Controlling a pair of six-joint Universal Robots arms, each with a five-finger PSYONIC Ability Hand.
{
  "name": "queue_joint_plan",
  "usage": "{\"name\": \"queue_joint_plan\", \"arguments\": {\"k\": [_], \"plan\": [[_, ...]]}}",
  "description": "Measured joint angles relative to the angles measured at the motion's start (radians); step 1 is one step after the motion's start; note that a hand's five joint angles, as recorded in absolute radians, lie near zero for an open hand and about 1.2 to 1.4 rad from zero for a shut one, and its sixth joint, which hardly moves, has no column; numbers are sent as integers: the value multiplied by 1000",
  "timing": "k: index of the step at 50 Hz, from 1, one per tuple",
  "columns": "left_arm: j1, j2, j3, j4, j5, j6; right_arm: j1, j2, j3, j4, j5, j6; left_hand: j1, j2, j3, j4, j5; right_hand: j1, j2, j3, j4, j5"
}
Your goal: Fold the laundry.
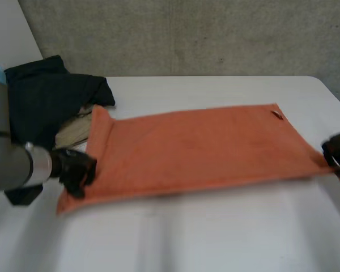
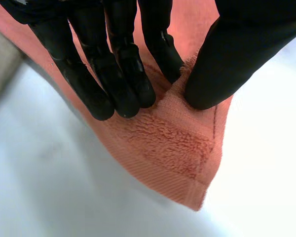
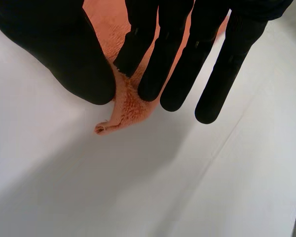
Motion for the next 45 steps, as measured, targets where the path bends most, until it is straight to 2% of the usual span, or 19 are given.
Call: {"name": "queue_joint_plan", "arguments": {"k": [3,4,8,16,22,30,40,41,42,43,44,45], "plan": [[2,17,-70,-6,7,58,-29,-14,2,104,17,-118,0,0,0,0,0,0,0,2,0,0],[2,25,-108,-4,8,91,-53,-23,2,204,43,-231,0,0,0,0,0,0,0,3,1,0],[-6,27,-129,16,2,119,-58,-22,-5,266,75,-307,0,0,0,0,0,0,0,3,1,0],[-47,-31,84,110,-68,30,35,18,-60,66,39,-156,0,0,0,0,0,0,0,3,1,17],[-71,-152,343,151,-166,-63,121,107,-178,-155,26,29,0,0,0,0,0,0,0,3,1,17],[-100,-329,621,146,-213,-139,191,261,-366,-362,96,176,0,0,0,0,0,0,0,3,1,17],[-146,-523,892,143,-237,-156,266,470,-611,-440,165,192,-11,-11,-10,-11,9,-24,-38,-30,-32,-4],[-149,-532,903,143,-238,-156,268,479,-622,-440,168,192,-35,-45,-44,-45,-20,-47,-55,-55,-59,-30],[-157,-559,934,143,-241,-155,279,516,-665,-439,186,188,-319,-325,-298,-303,-272,-269,-299,-291,-292,-249],[-163,-573,951,144,-244,-154,286,540,-693,-438,200,185,-523,-499,-491,-480,-447,-432,-463,-448,-448,-432],[-166,-581,960,144,-245,-153,290,553,-707,-437,210,183,-622,-585,-575,-566,-531,-552,-560,-543,-543,-532],[-173,-595,978,146,-250,-152,298,576,-735,-434,232,178,-819,-751,-741,-758,-717,-721,-753,-730,-731,-728]]}}
